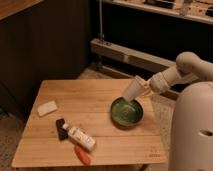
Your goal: Place the ceramic cup in the ceramic bowl
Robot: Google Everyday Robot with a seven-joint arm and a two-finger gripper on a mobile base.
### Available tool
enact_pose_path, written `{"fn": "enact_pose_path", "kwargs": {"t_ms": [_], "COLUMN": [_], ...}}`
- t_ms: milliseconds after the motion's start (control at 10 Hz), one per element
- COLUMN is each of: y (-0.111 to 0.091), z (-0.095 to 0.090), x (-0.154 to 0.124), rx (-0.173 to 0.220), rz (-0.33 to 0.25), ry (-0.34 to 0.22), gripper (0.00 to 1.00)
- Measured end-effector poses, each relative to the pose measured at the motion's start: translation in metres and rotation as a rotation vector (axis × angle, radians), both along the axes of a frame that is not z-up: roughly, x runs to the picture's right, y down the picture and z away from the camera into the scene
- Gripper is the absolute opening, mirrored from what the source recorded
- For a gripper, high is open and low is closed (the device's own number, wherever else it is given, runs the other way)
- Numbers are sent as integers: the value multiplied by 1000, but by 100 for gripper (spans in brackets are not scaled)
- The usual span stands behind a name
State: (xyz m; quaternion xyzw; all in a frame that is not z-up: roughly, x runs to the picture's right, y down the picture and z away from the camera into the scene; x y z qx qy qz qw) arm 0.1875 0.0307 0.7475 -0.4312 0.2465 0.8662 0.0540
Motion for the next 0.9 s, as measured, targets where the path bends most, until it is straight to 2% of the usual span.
{"fn": "enact_pose_path", "kwargs": {"t_ms": [500,900], "y": [28,43], "z": [28,39], "x": [15,17], "rx": [-9,-27], "rz": [17,26], "ry": [-14,-38], "gripper": [0,0]}}
